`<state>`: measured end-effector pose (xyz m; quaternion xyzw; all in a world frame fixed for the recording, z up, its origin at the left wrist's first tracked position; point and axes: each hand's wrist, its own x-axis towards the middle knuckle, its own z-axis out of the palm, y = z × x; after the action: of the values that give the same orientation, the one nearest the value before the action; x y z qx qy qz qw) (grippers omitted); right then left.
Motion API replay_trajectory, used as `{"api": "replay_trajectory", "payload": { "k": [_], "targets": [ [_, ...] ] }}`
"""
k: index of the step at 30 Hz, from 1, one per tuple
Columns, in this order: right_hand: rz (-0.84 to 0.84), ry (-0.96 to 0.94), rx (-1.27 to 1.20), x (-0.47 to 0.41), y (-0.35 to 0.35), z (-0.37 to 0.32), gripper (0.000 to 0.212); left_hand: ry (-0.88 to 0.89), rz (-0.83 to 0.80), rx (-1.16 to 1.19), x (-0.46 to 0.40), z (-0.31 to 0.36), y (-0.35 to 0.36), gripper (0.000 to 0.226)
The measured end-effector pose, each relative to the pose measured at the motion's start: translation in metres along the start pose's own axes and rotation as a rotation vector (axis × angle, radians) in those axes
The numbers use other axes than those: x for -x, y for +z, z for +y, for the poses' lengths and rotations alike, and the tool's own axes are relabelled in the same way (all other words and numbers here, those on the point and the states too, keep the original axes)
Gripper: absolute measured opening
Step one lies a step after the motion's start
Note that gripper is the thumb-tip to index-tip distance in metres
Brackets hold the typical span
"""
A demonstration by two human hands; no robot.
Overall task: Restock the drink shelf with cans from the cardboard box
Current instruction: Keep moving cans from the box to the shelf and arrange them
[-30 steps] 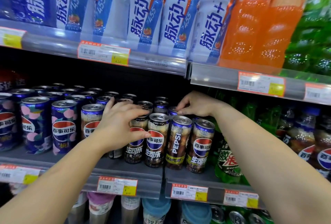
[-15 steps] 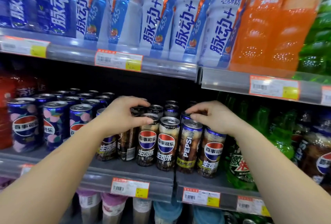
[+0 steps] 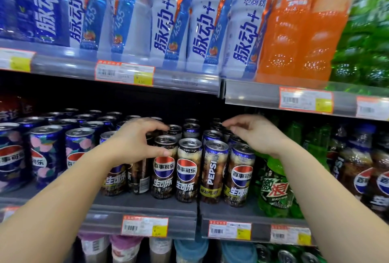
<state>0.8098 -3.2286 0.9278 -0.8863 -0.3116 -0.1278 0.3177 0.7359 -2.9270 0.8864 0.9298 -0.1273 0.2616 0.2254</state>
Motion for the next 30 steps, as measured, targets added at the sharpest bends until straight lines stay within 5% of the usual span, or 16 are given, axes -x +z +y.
{"api": "replay_trajectory", "payload": {
  "k": [3,8,23,30],
  "targets": [
    [-0.056,-0.043,0.066,-0.006,0.014,-0.011,0.022,-0.022,-0.032,-0.056,0.002,-0.006,-0.004,0.104],
    [-0.179,-0.103,0.123,-0.036,0.049,-0.042,0.022,0.010,0.033,-0.236,0.017,-0.013,-0.006,0.114],
    [-0.275,-0.141,0.200,-0.096,0.083,-0.039,0.029,0.038,0.158,-0.165,0.033,-0.022,0.002,0.102],
    [-0.258,-0.156,0.233,-0.105,0.085,-0.037,0.007,0.045,0.162,-0.203,0.033,-0.024,0.004,0.101]
  ]
}}
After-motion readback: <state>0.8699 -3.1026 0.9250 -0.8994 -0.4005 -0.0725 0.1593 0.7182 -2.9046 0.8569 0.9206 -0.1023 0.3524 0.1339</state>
